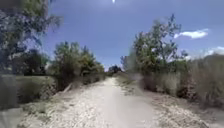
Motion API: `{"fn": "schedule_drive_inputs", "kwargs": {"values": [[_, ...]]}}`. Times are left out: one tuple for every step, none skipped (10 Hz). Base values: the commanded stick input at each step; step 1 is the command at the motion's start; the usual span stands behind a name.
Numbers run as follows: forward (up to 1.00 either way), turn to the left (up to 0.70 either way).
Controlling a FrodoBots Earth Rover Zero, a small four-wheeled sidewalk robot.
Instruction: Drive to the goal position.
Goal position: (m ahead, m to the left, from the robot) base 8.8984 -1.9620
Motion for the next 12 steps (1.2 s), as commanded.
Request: {"fn": "schedule_drive_inputs", "kwargs": {"values": [[0.45,0.00],[0.45,0.00],[0.45,0.00],[0.45,0.00],[0.45,0.00],[0.45,0.00],[0.45,0.00],[0.45,0.00],[0.45,0.00],[0.45,0.00],[0.45,0.00],[0.45,0.00]]}}
